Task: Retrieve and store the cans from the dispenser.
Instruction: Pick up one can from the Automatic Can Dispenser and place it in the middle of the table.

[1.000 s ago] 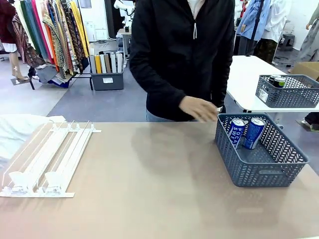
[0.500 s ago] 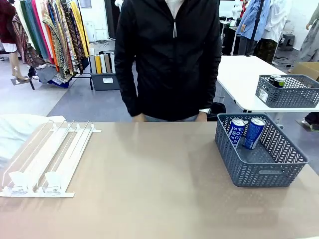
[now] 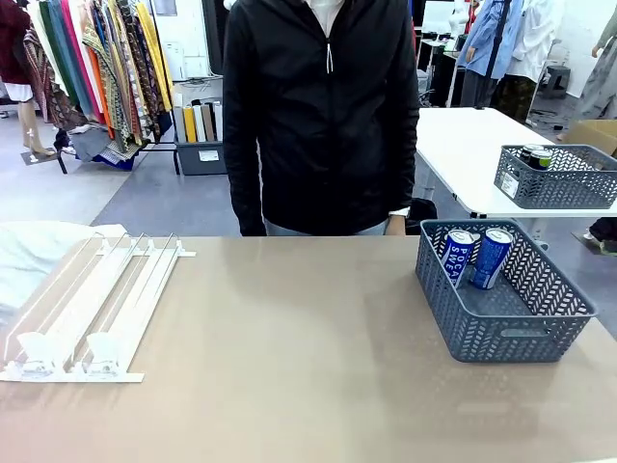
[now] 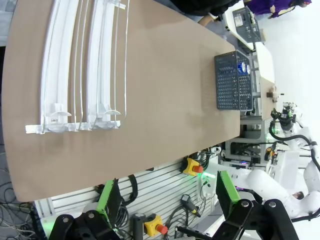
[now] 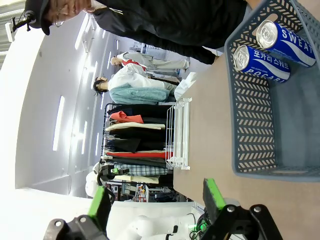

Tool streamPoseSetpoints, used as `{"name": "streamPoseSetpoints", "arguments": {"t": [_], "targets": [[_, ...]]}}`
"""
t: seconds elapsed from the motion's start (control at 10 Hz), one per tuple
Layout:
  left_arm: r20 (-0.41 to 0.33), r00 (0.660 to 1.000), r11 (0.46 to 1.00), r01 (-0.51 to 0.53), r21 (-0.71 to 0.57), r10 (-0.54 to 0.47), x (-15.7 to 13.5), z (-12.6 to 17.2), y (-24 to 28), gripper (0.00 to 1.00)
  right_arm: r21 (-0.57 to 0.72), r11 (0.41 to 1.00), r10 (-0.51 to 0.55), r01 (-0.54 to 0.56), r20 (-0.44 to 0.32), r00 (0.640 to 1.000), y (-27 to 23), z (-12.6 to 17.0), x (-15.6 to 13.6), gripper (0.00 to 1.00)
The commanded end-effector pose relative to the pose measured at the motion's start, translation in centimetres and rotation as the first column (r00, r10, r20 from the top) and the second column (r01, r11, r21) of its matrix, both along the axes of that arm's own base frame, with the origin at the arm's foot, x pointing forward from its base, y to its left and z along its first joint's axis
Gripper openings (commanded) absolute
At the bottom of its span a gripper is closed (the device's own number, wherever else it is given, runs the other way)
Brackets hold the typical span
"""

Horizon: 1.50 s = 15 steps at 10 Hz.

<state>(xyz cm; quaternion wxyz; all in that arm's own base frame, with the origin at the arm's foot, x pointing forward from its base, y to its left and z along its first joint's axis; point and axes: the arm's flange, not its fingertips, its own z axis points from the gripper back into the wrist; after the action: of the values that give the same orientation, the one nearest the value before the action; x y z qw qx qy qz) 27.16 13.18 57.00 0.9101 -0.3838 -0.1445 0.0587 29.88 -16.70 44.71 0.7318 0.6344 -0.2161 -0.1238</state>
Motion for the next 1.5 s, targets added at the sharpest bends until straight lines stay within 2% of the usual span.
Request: {"name": "streamPoseSetpoints", "arguments": {"t": [0.0,1.4], "targets": [[0.020,1.000,1.000,0.015,-0.021,-0.015,-0.12,-0.09,0.13,1.00,0.004,1.000,0.001,-0.002,0.014,1.000,-0.03,0.36,0.05,1.00],[0.020,1.000,1.000,0.015,-0.021,-0.015,-0.12,-0.09,0.13,1.00,0.004,1.000,0.001,-0.002,0.014,1.000,-0.03,0.36,0.05,1.00]]}}
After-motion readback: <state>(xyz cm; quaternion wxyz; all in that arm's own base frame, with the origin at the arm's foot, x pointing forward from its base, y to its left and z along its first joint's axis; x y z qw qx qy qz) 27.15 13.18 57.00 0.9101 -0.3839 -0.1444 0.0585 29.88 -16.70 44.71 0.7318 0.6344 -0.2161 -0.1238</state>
